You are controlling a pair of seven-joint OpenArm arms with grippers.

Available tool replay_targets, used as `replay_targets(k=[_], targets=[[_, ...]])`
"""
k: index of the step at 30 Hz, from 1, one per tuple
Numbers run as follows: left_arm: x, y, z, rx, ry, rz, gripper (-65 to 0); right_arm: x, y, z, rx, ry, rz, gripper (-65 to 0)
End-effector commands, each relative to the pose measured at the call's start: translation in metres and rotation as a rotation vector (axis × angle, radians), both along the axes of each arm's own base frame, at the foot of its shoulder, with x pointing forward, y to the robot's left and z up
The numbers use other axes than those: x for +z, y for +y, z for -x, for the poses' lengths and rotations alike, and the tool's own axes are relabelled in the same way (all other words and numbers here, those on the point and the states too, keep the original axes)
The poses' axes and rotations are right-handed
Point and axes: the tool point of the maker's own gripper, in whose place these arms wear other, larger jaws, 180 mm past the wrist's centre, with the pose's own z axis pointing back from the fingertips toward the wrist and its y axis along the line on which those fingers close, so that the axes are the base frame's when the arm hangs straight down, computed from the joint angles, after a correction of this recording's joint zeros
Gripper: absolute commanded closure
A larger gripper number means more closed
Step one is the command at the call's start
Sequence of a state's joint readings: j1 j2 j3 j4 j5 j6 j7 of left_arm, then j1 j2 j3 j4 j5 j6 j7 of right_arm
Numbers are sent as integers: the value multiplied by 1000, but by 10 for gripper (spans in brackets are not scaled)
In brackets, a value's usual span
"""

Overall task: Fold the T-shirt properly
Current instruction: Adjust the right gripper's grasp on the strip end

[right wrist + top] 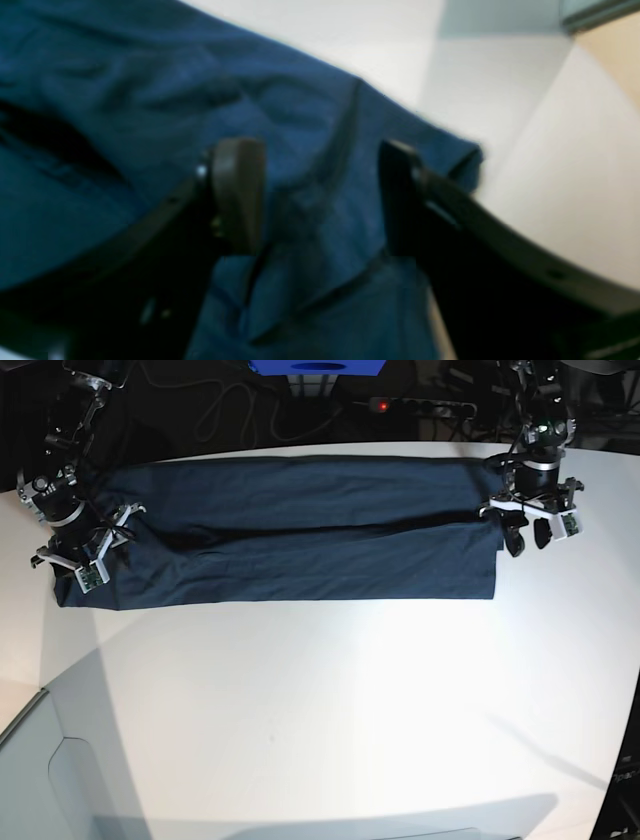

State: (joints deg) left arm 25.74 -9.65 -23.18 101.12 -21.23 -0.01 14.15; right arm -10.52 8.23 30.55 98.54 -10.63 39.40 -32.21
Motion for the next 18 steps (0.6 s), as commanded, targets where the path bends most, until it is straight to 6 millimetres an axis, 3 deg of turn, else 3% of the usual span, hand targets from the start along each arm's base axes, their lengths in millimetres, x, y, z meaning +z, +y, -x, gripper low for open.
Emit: replay_targets(k=[1,8,11,15,18], targets=[[10,3,-2,-3,-33,-15,-283,5,-2,-3,12,-20,2,-355],[10,2,-2,-3,-33,-14,-283,-22,-5,7,-9,54,-38,-340],[10,2,-2,-3,-33,-14,-283,-25,-5,9,-11,63,-43,-223],[10,2,-3,-3,-36,-14,-283,-16,-7,8,-9,42,-27,0],[11,2,-4,-3,-37,-14,-283,-8,-5,10,1,23,-8,-8]])
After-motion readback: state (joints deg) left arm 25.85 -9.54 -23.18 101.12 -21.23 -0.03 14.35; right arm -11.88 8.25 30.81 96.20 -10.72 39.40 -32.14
